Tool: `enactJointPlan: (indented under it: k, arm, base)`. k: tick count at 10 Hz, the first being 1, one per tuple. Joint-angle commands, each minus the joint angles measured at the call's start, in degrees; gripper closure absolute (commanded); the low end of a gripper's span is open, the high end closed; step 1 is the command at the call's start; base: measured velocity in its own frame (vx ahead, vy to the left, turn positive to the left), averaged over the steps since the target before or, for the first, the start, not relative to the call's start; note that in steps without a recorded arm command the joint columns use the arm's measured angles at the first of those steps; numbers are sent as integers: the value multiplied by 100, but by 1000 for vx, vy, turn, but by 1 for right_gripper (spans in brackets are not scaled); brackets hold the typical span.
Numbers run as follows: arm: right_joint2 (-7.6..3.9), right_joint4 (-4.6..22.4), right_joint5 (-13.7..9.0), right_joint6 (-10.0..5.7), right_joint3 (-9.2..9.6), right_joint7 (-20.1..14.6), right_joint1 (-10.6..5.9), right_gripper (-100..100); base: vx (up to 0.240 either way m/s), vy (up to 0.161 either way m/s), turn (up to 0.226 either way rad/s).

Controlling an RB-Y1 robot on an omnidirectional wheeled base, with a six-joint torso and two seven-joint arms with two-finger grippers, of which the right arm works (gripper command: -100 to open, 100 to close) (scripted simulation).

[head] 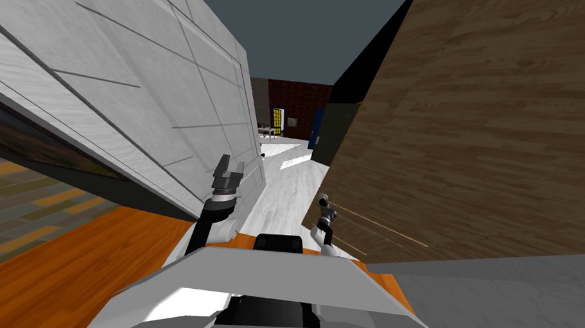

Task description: Push the door open

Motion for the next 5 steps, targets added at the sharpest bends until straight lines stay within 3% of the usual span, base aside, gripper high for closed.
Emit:
enactJointPlan:
  k: [1, 4, 5]
  arm:
    - [97, -127, -94, 46, 134, -286, -19, -100]
    - [120, -139, -196, 37, 171, -501, -21, -100]
    - [143, -151, -299, 28, 207, -713, -23, -100]
  base:
    - [-42, 11, 51]
    - [-39, 6, 28]
    - [-36, 5, 54]
